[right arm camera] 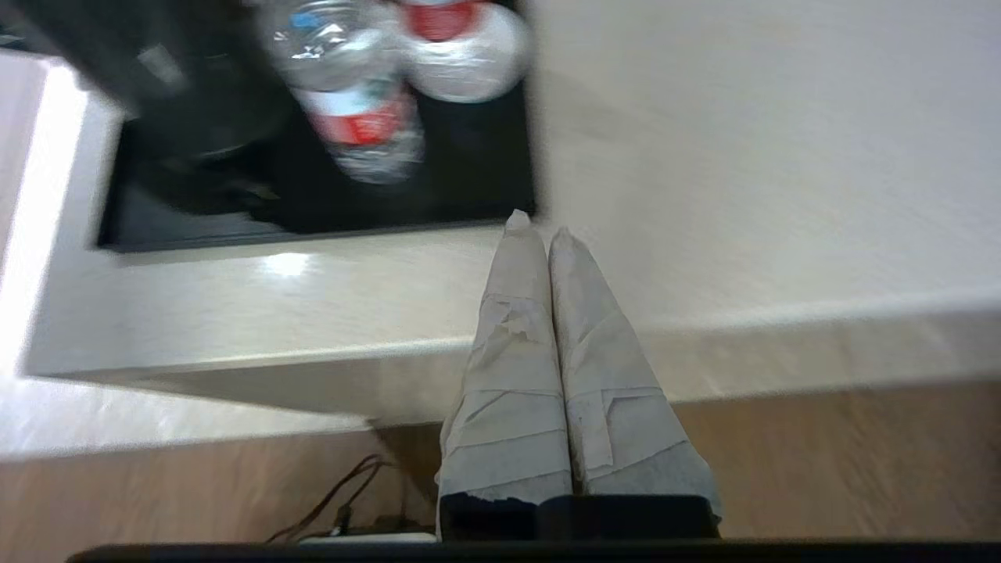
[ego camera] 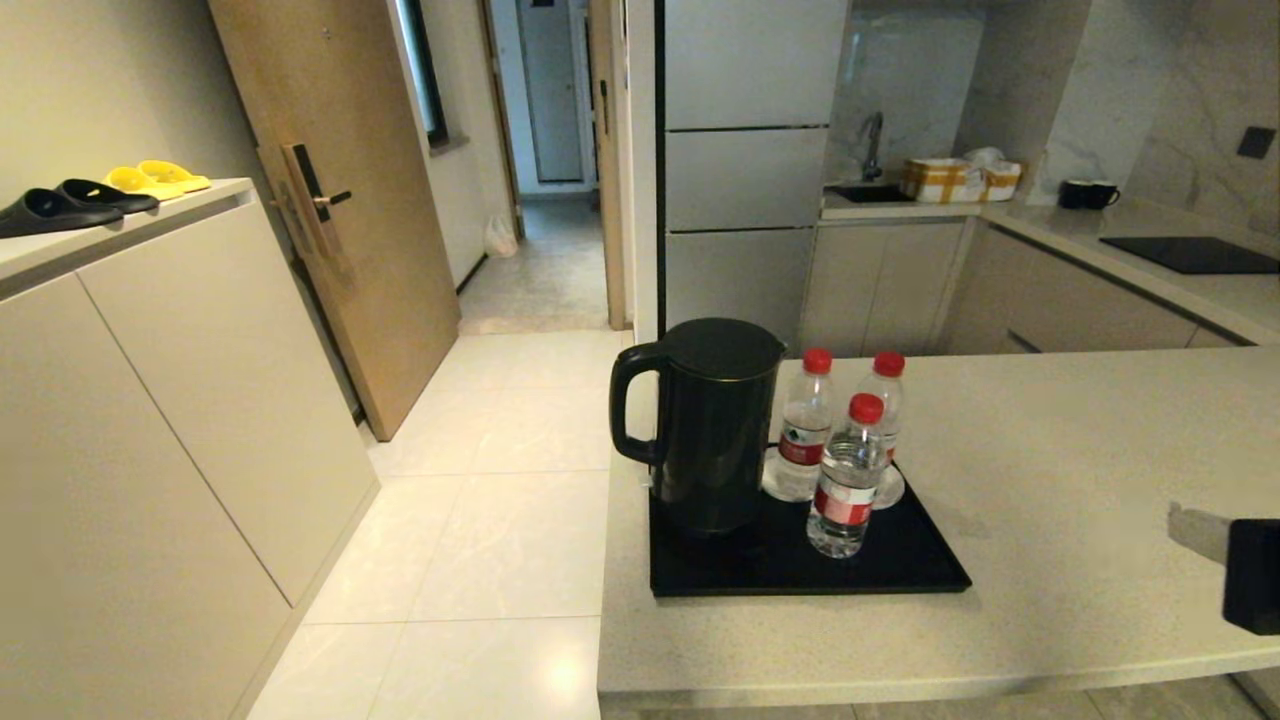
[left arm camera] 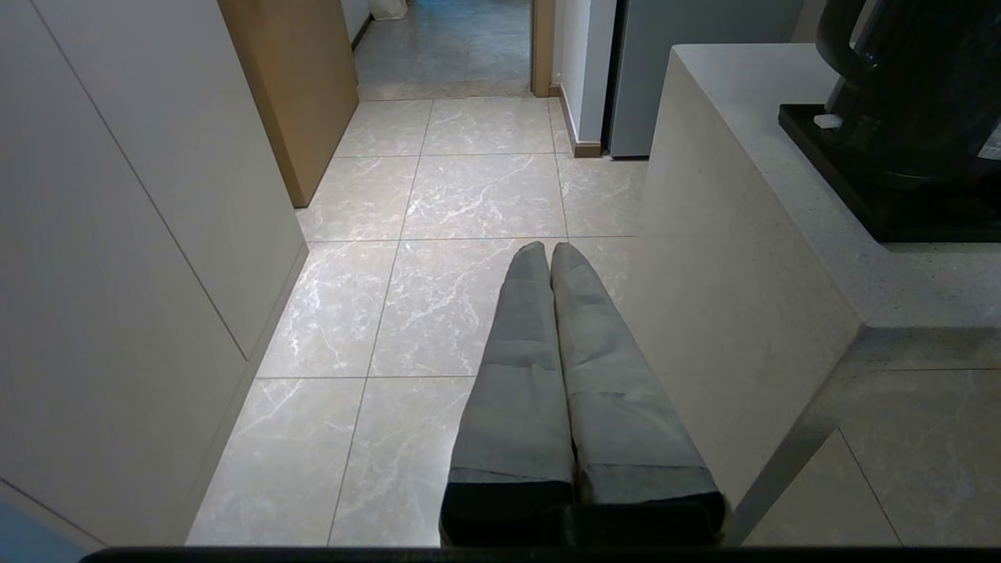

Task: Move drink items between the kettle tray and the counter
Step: Pick up the bottled water

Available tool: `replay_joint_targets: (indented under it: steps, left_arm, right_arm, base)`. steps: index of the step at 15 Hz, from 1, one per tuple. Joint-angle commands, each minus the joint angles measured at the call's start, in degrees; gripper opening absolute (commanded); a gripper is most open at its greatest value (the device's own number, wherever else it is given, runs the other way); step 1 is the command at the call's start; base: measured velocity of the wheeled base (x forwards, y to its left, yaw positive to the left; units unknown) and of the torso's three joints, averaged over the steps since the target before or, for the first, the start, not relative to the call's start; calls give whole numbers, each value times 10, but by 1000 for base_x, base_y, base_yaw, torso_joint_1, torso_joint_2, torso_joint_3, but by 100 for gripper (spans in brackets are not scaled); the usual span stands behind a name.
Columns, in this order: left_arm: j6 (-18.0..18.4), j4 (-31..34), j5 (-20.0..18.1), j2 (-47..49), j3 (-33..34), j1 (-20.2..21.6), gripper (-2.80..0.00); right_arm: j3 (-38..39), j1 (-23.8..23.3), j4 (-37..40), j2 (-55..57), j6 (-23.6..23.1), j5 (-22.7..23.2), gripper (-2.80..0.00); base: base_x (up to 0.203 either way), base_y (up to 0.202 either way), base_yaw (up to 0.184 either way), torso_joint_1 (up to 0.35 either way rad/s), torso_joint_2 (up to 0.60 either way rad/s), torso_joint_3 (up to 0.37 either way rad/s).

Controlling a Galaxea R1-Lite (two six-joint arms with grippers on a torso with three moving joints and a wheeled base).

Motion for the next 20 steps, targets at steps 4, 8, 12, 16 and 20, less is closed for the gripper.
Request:
replay_joint_targets:
  steps: [4, 8, 12, 16, 20]
  left_arm:
    - [0, 0, 1, 1, 0, -1, -280]
    - [0, 0, 0, 0, 0, 0, -280]
    - [0, 0, 0, 0, 0, 0, -280]
    - [0, 0, 1, 1, 0, 0, -280]
    - [0, 0, 1, 1, 0, 0, -280]
  right_arm:
    - [-67, -74, 123, -86, 37, -50, -280]
    - [-126, -132, 194, -140, 41, -186, -280]
    - [-212, -232, 285, -266, -38, -259, -280]
    - [-240, -264, 323, -391, -165, -261, -280]
    - [-233, -262, 385, -434, -125, -154, -280]
  base:
    - [0, 0, 0, 0, 0, 0]
    - [0, 0, 0, 0, 0, 0]
    - [0, 0, 0, 0, 0, 0]
    - [0, 0, 0, 0, 0, 0]
    - [0, 0, 0, 0, 0, 0]
